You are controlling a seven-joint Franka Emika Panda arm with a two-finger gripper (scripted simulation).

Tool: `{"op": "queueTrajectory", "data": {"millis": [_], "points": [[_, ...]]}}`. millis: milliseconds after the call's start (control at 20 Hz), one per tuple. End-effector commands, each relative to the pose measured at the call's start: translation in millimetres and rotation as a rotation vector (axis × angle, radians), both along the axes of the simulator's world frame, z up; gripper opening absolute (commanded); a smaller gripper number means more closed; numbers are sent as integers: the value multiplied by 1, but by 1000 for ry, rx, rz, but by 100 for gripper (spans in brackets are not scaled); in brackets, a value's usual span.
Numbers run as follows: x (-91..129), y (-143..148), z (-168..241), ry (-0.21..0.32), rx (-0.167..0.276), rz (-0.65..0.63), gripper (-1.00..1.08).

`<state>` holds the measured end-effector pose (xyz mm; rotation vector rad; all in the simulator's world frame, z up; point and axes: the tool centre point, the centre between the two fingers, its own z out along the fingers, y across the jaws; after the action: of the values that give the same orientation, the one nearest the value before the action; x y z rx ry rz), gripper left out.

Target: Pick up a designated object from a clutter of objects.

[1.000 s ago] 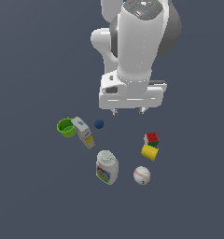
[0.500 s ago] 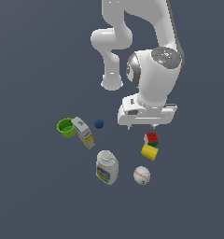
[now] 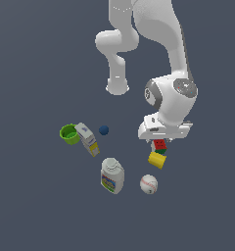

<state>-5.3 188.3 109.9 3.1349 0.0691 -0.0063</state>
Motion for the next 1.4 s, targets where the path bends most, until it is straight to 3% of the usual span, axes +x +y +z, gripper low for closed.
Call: {"op": "queueTrajectory", "data": {"millis": [0, 1300, 1350], "points": [[-4, 10, -13, -3, 3, 0, 100], [-11, 21, -77, -4, 6, 2, 100], [-11, 21, -77, -4, 6, 2, -100]]}}
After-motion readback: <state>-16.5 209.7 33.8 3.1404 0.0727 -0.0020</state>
